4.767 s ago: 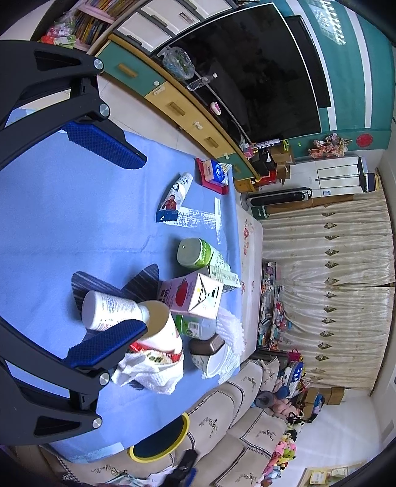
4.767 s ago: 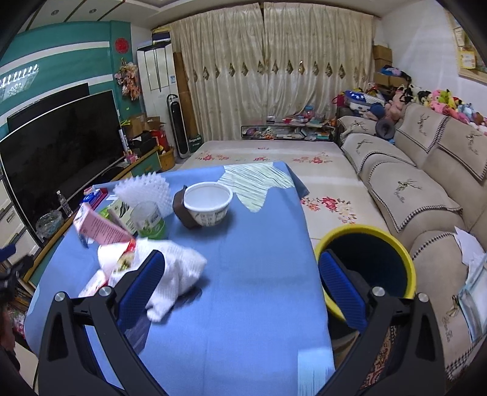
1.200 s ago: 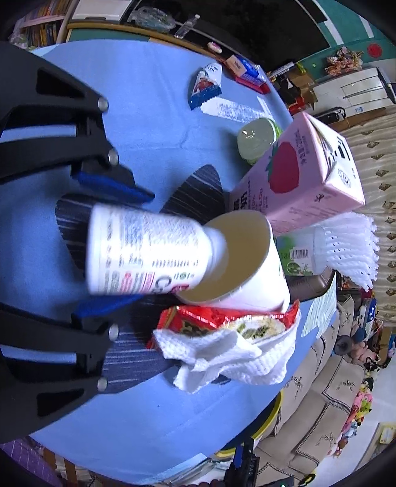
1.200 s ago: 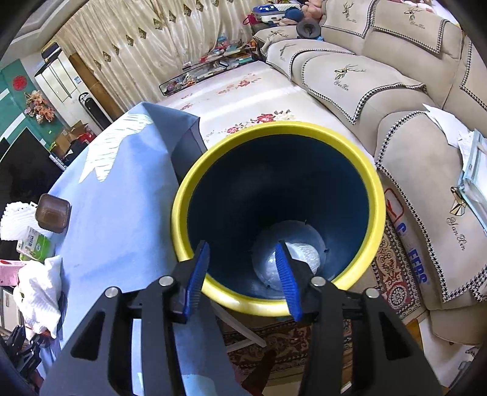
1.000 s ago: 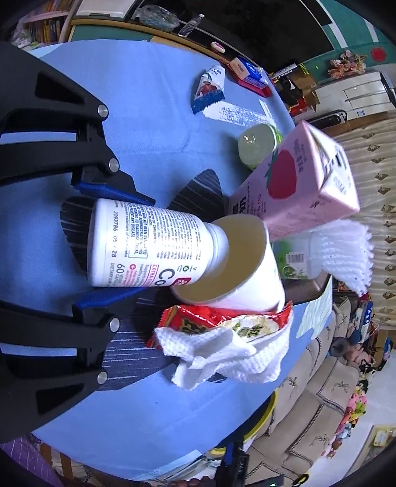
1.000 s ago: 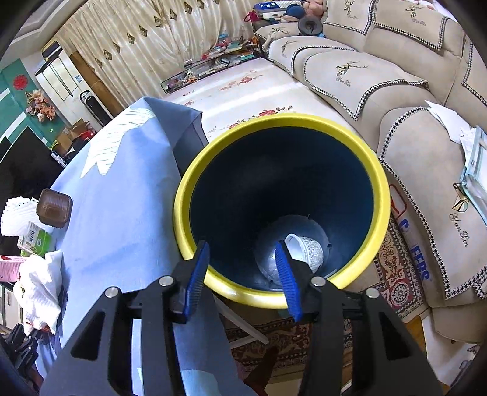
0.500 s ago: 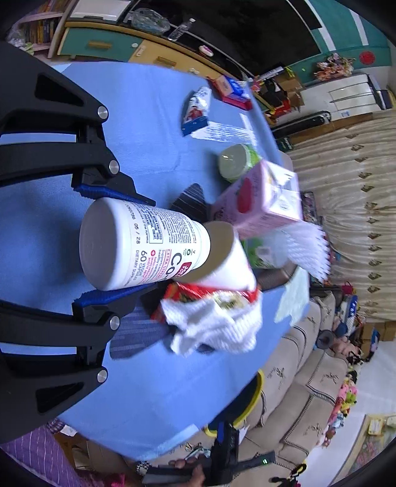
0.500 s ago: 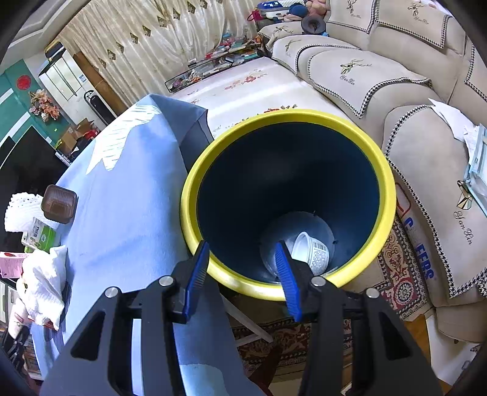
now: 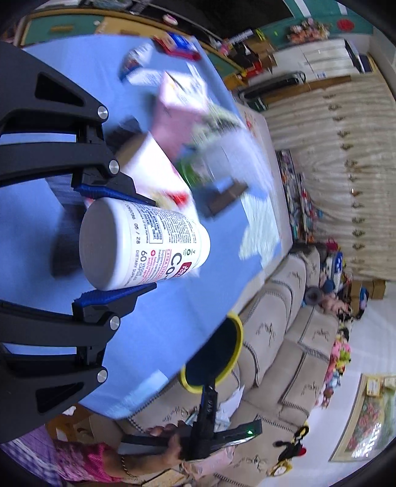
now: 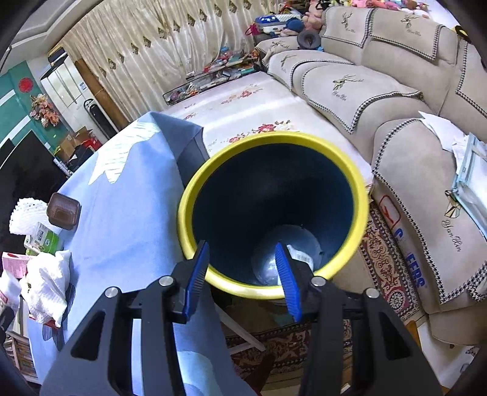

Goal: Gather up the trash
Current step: 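Carry the pill bottle over the bin and open the left gripper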

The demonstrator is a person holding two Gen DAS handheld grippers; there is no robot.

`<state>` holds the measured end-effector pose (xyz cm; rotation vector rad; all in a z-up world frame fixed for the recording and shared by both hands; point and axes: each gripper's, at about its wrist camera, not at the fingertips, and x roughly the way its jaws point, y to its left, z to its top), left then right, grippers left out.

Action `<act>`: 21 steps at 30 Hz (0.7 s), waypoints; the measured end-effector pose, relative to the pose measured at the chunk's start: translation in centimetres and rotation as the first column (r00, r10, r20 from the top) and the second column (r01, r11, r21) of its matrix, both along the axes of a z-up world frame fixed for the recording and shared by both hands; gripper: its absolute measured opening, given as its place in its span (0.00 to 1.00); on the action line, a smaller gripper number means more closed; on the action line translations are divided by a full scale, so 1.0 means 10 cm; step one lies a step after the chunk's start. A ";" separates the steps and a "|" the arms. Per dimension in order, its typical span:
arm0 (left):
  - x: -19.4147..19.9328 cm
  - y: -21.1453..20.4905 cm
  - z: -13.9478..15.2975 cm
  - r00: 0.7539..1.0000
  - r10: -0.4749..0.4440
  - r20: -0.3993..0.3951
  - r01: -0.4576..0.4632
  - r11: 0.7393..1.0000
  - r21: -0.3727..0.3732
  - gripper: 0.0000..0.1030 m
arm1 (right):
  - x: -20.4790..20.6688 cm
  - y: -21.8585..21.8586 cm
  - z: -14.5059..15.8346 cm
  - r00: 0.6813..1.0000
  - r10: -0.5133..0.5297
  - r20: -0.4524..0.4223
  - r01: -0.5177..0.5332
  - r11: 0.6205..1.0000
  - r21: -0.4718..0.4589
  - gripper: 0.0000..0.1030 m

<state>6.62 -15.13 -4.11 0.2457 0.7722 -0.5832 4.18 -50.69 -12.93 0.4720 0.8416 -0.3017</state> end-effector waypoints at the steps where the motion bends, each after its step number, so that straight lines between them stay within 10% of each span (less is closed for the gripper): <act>1: 0.04 -0.15 0.01 1.000 -0.023 -0.009 0.023 1.000 -0.003 0.45 | -0.03 -0.03 0.01 1.000 -0.008 0.004 0.008 1.000 -0.001 0.42; 21: 0.73 -2.90 -0.48 0.936 -0.315 -0.155 0.326 0.944 0.049 0.45 | -0.45 -0.54 0.05 0.991 -0.133 0.025 0.134 0.991 -0.025 0.42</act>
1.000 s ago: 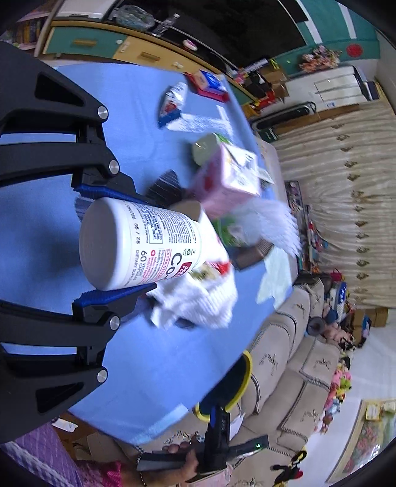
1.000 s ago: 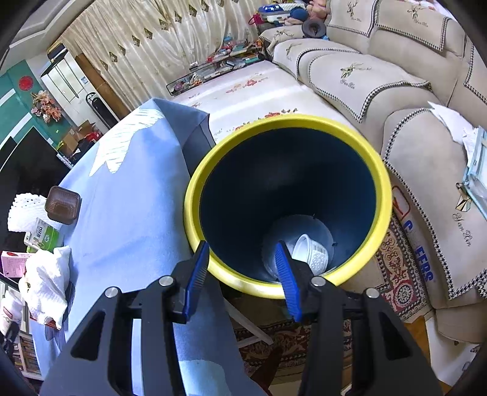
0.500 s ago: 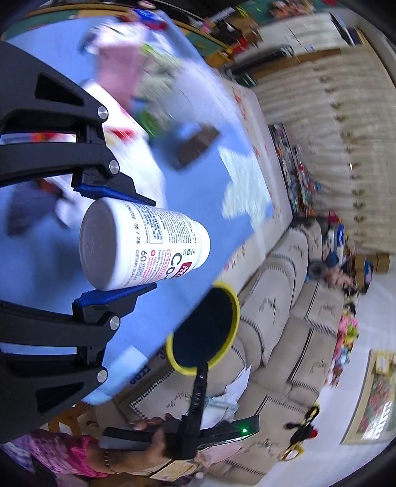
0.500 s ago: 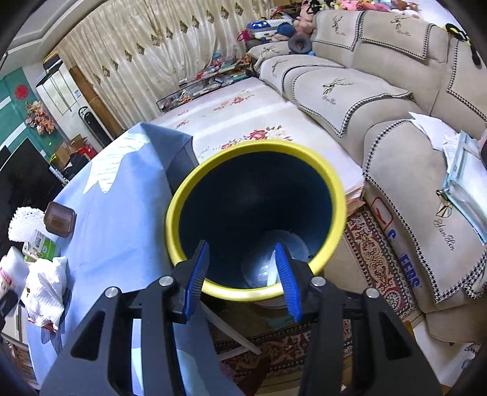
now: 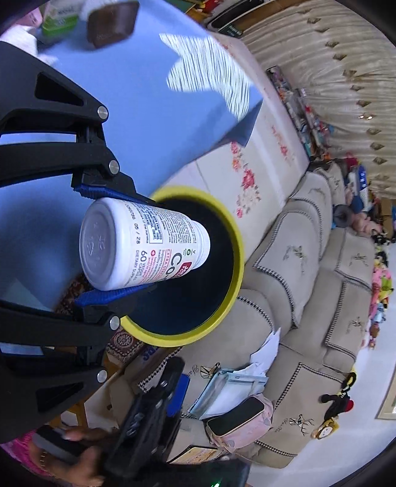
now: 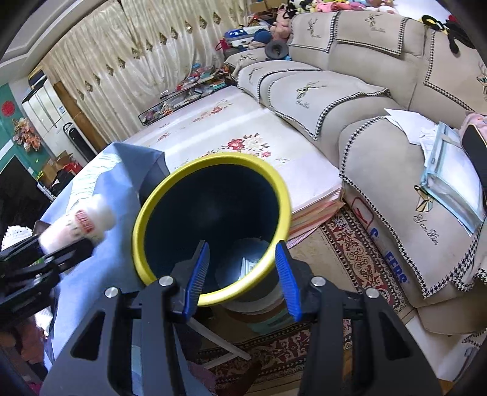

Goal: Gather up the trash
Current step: 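Carry the pill bottle over the bin and open the left gripper, then grasp the white tissue on the table with the right gripper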

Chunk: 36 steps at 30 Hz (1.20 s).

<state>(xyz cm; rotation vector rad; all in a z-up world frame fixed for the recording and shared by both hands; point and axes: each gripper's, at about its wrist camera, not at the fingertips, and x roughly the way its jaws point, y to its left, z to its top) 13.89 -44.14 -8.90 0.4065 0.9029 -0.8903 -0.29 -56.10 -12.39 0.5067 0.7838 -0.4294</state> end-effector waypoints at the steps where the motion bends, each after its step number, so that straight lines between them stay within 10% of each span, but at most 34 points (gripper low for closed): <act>1: 0.02 -0.08 -0.04 1.000 -0.001 -0.012 0.001 1.000 0.002 0.45 | -0.01 -0.02 -0.01 1.000 -0.005 -0.002 0.005 1.000 0.000 0.42; 10: 0.22 -0.43 -0.26 0.998 0.053 -0.015 -0.053 0.999 0.002 0.59 | -0.04 -0.02 0.00 1.000 -0.016 -0.002 0.016 1.000 0.006 0.43; 22: -0.30 1.57 0.55 0.962 0.208 0.176 -0.173 0.966 -0.192 0.75 | 0.24 0.37 0.04 0.997 0.072 -0.018 -0.072 0.997 -0.009 0.43; 27: -0.38 2.65 0.75 0.877 0.398 0.268 -0.337 0.909 -0.247 0.80 | 0.46 0.77 0.11 0.988 0.155 -0.023 -0.156 0.988 -0.021 0.43; 36: -0.32 4.14 0.69 0.646 0.674 0.359 -0.592 0.739 -0.323 0.85 | 0.91 1.71 0.22 0.933 0.360 -0.019 -0.360 0.932 -0.036 0.43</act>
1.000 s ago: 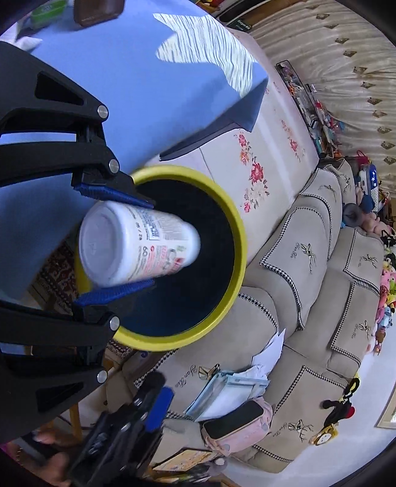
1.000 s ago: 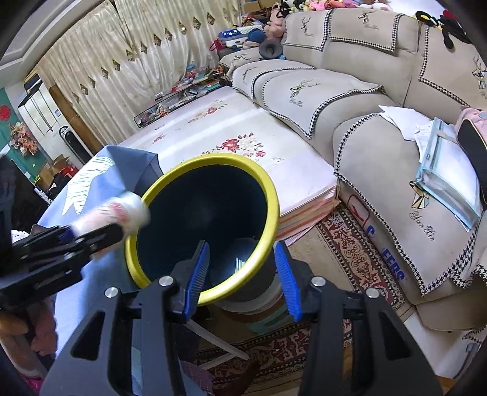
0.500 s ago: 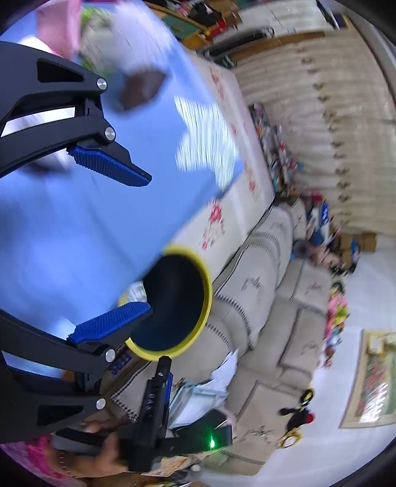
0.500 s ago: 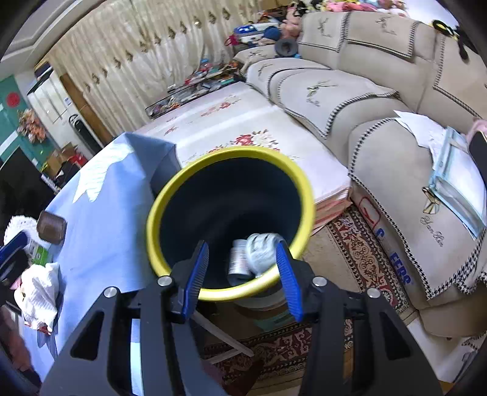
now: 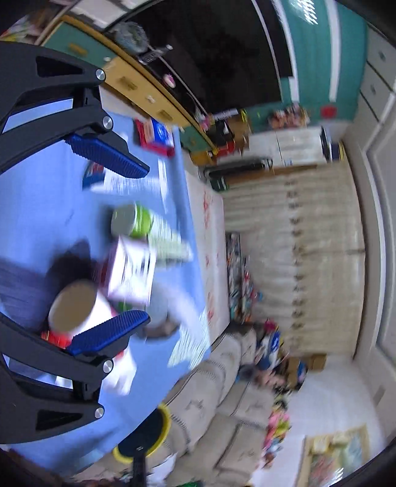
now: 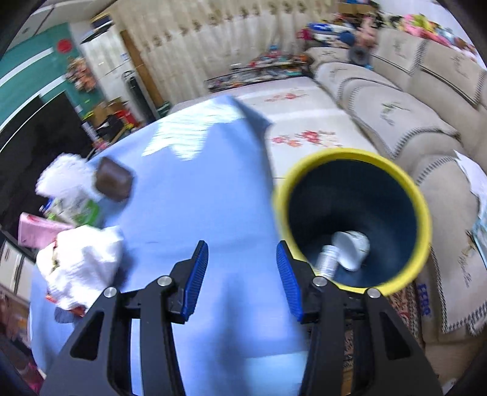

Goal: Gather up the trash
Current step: 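Grasp the white tissue on the table with the right gripper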

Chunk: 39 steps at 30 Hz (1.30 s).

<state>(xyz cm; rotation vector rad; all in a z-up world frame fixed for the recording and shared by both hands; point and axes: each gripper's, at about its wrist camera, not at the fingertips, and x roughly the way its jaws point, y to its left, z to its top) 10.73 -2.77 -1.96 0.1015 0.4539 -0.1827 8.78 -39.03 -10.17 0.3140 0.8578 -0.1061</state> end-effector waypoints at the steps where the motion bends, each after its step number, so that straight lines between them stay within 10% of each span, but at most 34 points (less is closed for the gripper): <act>1: 0.06 0.09 -0.02 1.000 0.019 0.004 -0.019 1.000 -0.011 0.85 | 0.03 0.13 0.02 1.000 0.030 0.007 -0.030 1.000 0.000 0.44; 18: 0.52 0.58 -0.47 0.985 0.168 -0.044 -0.171 0.979 -0.108 0.87 | 0.34 1.27 0.09 0.951 0.306 0.053 -0.306 0.952 0.007 0.44; 28: 0.44 0.58 -0.45 0.983 0.177 -0.036 -0.181 0.973 -0.143 0.87 | 0.36 1.33 0.04 0.942 0.333 0.044 -0.333 0.943 0.003 0.05; 39: 0.37 0.51 -0.43 0.984 0.180 -0.013 -0.180 0.977 -0.116 0.87 | 0.26 1.30 0.69 0.915 0.357 0.186 -0.353 0.934 -0.054 0.02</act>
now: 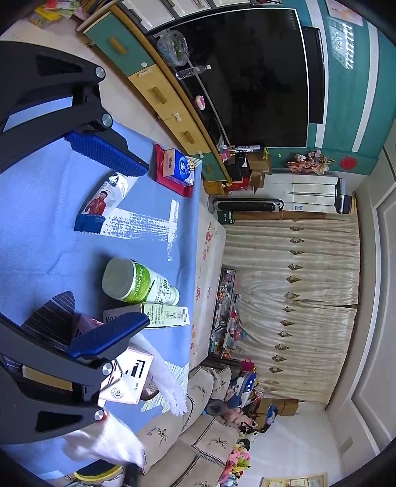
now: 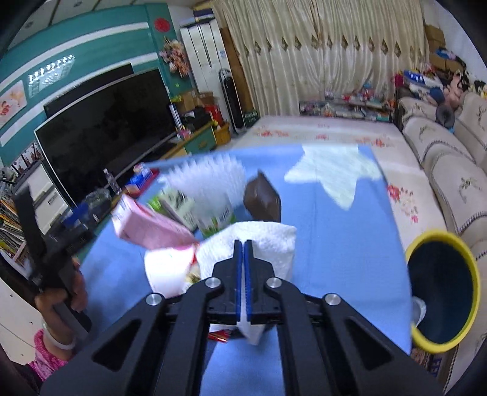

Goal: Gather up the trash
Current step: 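Grasp the white tissue on the table with the right gripper, then carry the white tissue into the bin and open the right gripper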

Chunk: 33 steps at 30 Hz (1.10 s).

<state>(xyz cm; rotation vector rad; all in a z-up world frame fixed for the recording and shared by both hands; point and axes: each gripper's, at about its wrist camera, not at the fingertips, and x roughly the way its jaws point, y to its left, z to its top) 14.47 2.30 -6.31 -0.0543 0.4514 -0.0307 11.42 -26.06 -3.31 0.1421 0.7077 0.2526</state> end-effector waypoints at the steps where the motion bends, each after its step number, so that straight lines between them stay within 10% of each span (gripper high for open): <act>1: 0.00 0.00 0.00 1.000 0.001 -0.002 -0.001 1.000 -0.004 0.87 | -0.01 -0.01 0.08 1.000 0.003 0.018 -0.003 1.000 0.001 0.02; 19: -0.04 -0.02 0.03 1.000 -0.010 0.001 0.010 1.000 -0.015 0.87 | -0.18 -0.19 1.11 0.968 -0.032 0.248 0.043 0.998 -0.037 0.02; 23: -0.09 -0.07 0.08 0.990 -0.137 0.016 0.138 0.988 -0.066 0.87 | -0.14 -0.21 1.14 0.973 -0.025 0.229 0.030 0.999 -0.018 0.02; 28: -0.28 -0.43 0.18 0.936 -0.346 0.059 0.346 0.938 0.005 0.87 | -0.16 -0.20 1.20 0.975 -0.013 0.222 0.018 1.000 -0.021 0.02; 33: -0.38 -0.92 0.22 0.813 -0.582 -0.007 0.577 0.805 0.137 0.87 | -0.22 -0.14 1.30 0.972 0.020 0.233 -0.010 0.999 -0.041 0.02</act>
